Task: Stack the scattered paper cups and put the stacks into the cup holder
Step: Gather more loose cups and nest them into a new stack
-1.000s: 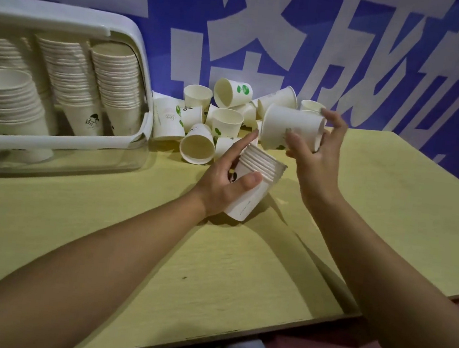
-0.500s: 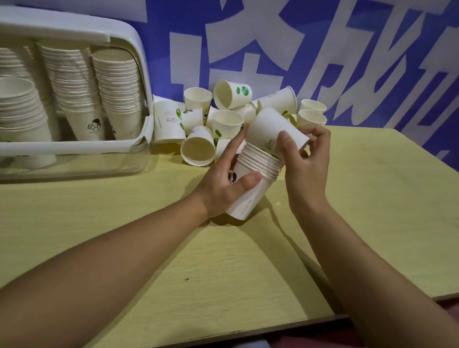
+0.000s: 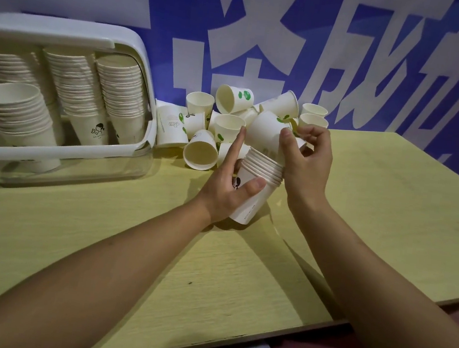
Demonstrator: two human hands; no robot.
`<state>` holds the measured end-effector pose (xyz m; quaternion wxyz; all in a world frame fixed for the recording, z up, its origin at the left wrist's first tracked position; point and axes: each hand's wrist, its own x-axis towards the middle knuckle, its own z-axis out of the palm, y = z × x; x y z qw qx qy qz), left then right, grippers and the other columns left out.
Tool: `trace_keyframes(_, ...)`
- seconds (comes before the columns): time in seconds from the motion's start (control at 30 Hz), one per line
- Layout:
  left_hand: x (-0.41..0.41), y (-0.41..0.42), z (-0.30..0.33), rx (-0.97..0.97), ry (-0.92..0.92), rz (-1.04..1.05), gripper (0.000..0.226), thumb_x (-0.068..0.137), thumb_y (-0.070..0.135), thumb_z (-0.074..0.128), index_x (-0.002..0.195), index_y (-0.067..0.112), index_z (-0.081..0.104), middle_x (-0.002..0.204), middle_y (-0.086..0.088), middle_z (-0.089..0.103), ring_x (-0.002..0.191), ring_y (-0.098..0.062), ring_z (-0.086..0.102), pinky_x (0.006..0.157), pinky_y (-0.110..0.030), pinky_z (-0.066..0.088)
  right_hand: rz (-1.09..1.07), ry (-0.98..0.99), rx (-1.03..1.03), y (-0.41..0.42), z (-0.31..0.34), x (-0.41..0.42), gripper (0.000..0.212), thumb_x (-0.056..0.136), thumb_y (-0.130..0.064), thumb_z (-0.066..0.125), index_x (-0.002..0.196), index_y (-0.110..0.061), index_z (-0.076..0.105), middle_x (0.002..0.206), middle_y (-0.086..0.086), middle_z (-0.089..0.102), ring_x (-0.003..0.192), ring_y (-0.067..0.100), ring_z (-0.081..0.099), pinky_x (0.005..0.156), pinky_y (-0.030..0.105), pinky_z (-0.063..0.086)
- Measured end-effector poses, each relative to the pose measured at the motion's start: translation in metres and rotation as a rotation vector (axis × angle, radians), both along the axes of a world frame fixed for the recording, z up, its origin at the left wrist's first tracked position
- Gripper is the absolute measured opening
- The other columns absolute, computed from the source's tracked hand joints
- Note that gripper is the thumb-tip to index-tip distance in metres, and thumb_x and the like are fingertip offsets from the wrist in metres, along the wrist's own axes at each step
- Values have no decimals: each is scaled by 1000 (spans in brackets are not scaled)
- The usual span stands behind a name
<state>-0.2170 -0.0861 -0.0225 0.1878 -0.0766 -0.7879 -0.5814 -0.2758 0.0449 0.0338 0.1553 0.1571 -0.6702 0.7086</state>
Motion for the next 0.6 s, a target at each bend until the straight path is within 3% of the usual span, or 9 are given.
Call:
trace_keyframes(0.13,1,2,2,10,-26,8,111,82,56,66,160,37,-12,139,21,55,127,-9,58,111,-48,45,38,-7,-26,-3,3,0,16,85,-35,73,91,-27,61,99,-4,63,96,33,62,82,57,55)
trace_keyframes(0.27,6,-2,7,94,-62,5,115,77,61,69,158,44,-11,141,-4,58,124,-18,61,105,-53,49,101,-18,43,-6,2,2,13,88,-31,71,92,-25,61,94,-7,64,94,20,64,86,54,57)
trace_keyframes(0.4,30,-15,5,181,-79,21,108,73,55,70,152,54,-4,125,-1,67,107,-16,70,82,-32,59,242,-32,136,-13,0,9,42,89,-29,73,126,-31,53,94,0,55,83,10,60,82,36,59)
trace_keyframes(0.43,37,-20,4,189,-89,33,109,72,55,71,150,58,-5,122,-2,68,104,-18,72,81,-34,59,295,-17,170,-18,-1,11,49,90,-29,73,132,-35,49,93,0,53,82,9,58,80,33,58)
trace_keyframes(0.5,48,-30,4,186,-116,66,114,71,56,74,149,63,-8,123,-8,69,103,-25,73,87,-49,59,402,-19,203,-29,0,16,57,90,-28,71,137,-44,42,91,5,51,84,14,56,80,35,56)
trace_keyframes(0.6,63,-46,8,153,-149,121,118,67,60,77,146,67,-10,129,-10,66,108,-25,71,94,-59,55,529,-83,260,-45,3,21,50,93,-28,67,138,-41,47,93,18,53,89,27,61,83,38,57)
